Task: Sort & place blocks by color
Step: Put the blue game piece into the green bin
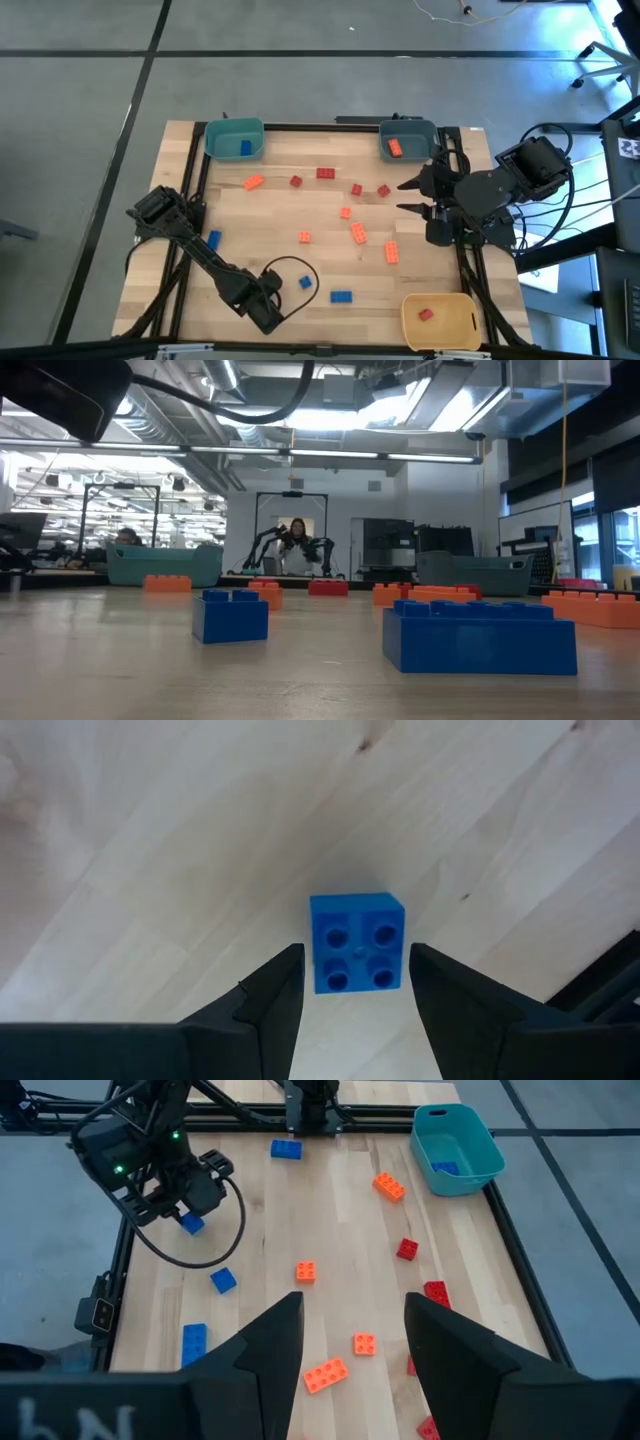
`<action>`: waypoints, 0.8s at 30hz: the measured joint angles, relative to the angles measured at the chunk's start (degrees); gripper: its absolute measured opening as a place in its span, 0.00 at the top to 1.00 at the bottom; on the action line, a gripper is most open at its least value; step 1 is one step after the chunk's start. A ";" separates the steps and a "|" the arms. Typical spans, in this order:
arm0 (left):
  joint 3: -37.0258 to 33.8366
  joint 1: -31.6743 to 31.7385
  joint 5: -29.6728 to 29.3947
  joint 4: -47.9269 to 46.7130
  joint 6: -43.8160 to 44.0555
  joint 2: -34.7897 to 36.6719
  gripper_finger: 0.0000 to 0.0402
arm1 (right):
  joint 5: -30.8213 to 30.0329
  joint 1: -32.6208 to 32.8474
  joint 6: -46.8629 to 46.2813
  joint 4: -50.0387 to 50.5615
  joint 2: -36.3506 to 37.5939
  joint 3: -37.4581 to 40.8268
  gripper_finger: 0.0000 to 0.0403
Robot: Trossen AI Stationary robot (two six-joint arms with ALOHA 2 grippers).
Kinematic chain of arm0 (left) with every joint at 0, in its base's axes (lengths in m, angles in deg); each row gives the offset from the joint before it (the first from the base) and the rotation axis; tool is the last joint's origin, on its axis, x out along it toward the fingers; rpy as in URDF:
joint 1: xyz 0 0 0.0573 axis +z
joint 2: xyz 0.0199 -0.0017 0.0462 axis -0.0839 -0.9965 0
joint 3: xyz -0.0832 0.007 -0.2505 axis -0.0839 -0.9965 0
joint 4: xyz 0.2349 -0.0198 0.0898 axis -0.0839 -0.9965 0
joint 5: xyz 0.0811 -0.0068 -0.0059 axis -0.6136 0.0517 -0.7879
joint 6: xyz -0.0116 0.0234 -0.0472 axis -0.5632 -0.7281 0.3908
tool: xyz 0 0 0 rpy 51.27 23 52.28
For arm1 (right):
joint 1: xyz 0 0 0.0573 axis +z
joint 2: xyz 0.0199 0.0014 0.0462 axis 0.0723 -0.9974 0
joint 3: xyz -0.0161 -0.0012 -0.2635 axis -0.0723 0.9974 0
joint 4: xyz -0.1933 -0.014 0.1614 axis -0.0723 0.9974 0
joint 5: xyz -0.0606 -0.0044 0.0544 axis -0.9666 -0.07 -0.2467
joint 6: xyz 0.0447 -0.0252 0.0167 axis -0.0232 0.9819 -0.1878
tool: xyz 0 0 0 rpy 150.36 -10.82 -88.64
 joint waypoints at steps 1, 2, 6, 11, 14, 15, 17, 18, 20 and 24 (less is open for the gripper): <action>0.01 0.00 0.00 0.38 -0.02 0.00 0.56 | 0.00 0.01 0.08 0.00 0.00 -0.02 0.56; -0.01 0.00 0.00 0.91 0.00 0.00 0.56 | 0.00 0.01 0.11 0.00 0.00 0.00 0.56; 0.08 0.00 -0.02 2.37 0.00 -0.59 0.56 | 0.00 0.01 0.15 0.00 0.00 0.00 0.56; 0.27 0.04 1.76 2.84 -0.01 -2.34 0.56 | 0.02 0.01 1.07 0.00 0.00 0.00 0.56; -0.24 0.00 1.57 2.77 -0.07 -3.37 0.56 | 0.02 0.01 1.40 0.00 0.00 -0.02 0.56; -0.03 0.09 1.24 3.42 -0.01 -3.14 0.56 | 0.02 0.01 1.42 0.00 0.00 0.00 0.56; -0.02 0.32 0.67 3.64 0.04 -3.23 0.56 | 0.02 0.01 1.42 -0.02 0.00 0.00 0.56; -0.08 0.37 0.69 3.50 0.02 -3.43 0.56 | 0.02 0.01 1.43 0.00 -0.02 0.00 0.56; -0.10 0.41 0.25 3.80 -0.07 -3.25 0.56 | 0.02 0.01 1.42 -0.01 -0.02 0.00 0.56; -0.10 1.02 -0.18 3.62 -0.09 -3.30 0.56 | 0.02 0.01 1.44 0.00 -0.02 0.00 0.56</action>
